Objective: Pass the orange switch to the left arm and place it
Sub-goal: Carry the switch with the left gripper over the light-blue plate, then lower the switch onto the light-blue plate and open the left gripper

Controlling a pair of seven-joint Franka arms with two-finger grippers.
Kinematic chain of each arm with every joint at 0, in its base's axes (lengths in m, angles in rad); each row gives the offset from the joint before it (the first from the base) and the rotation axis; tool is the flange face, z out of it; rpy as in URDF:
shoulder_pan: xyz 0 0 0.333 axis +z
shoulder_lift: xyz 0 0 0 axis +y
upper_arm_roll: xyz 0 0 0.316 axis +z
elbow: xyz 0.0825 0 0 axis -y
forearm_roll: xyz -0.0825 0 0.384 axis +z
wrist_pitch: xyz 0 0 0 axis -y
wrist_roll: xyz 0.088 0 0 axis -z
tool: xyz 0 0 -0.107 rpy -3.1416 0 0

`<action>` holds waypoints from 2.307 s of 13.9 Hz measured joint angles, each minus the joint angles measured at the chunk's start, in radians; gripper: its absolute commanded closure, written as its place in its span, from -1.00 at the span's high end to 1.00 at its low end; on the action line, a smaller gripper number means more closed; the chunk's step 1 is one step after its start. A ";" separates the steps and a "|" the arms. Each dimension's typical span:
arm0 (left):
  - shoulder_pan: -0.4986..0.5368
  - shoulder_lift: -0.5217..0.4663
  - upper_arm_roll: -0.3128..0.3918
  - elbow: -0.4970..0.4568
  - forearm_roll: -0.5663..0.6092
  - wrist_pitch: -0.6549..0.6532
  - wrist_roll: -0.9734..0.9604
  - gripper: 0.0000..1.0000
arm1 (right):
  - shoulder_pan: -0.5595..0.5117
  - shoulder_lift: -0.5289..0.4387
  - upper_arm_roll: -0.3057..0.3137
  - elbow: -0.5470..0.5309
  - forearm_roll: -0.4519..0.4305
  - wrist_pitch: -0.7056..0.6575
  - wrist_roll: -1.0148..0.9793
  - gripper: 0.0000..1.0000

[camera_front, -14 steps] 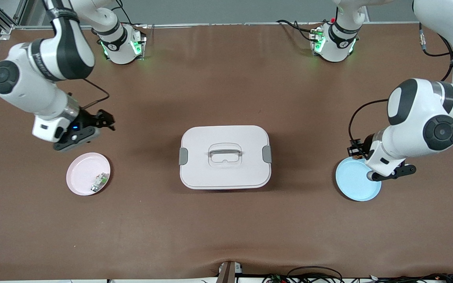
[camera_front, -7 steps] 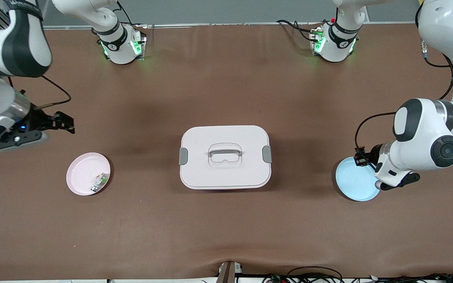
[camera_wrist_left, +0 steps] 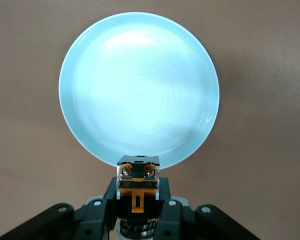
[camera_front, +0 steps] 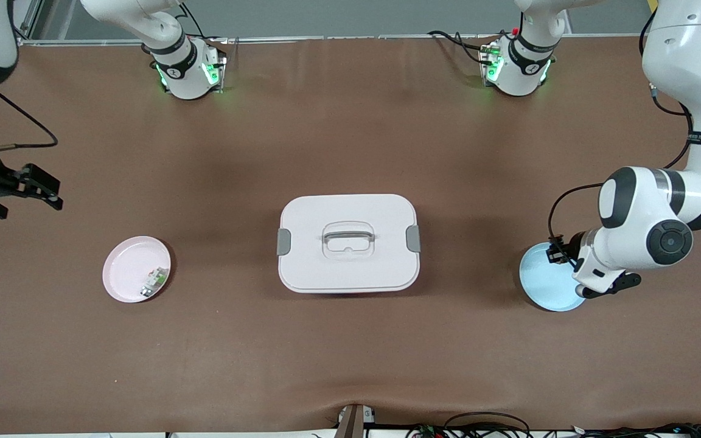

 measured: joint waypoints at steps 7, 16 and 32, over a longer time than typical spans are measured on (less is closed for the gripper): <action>0.044 0.076 0.001 -0.003 0.083 0.123 0.000 -1.00 | -0.012 0.006 0.011 0.084 0.000 -0.065 0.181 1.00; 0.061 0.145 0.001 0.002 0.108 0.270 0.000 1.00 | -0.013 0.008 0.010 0.085 0.000 -0.066 0.189 1.00; 0.063 -0.079 -0.007 0.170 0.117 -0.016 0.007 1.00 | -0.370 0.008 0.372 0.086 0.000 -0.063 0.190 1.00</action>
